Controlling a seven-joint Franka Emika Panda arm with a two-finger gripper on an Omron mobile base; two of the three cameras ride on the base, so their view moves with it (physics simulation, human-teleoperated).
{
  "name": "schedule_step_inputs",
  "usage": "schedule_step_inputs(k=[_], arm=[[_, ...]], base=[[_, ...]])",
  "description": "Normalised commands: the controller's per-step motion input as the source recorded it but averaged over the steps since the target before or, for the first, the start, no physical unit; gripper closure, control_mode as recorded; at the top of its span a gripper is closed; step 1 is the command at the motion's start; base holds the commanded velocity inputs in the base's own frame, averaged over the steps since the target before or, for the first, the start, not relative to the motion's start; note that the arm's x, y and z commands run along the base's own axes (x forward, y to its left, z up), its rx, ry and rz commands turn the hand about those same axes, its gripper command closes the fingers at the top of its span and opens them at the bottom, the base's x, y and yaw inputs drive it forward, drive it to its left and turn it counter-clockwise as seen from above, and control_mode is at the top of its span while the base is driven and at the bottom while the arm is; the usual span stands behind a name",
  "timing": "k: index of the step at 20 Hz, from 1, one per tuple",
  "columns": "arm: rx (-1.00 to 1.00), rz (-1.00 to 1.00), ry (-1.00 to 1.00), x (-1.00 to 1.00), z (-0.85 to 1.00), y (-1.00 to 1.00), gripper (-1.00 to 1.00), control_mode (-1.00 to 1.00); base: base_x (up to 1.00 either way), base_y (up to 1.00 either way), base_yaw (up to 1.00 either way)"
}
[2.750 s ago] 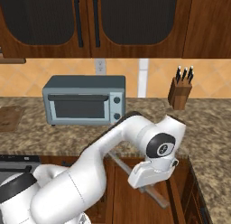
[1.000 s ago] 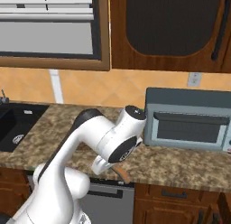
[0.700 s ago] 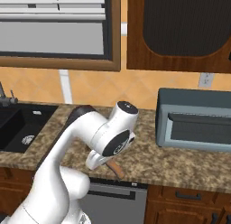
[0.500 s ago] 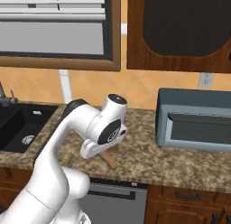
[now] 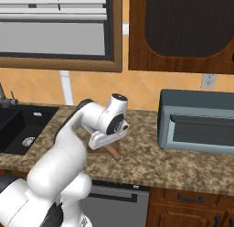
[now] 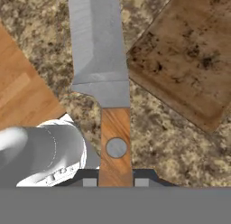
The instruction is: Pick up the knife from the drawer and place it on the cutting board. Then place the meat from the plate to the cutting board.
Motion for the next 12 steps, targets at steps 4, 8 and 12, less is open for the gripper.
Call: schedule_step_inputs(k=[4,8,12], arm=[[-0.12,0.00,0.12,1.00,-0.57,0.10,1.00,-1.00],[-0.07,0.02,0.08,1.00,-0.49,0.00,1.00,-1.00],[-0.07,0.03,0.00,0.87,-0.46,0.01,1.00,-1.00]], base=[[0.00,0.00,0.00],[0.00,0.00,0.00],[0.00,0.00,0.00]])
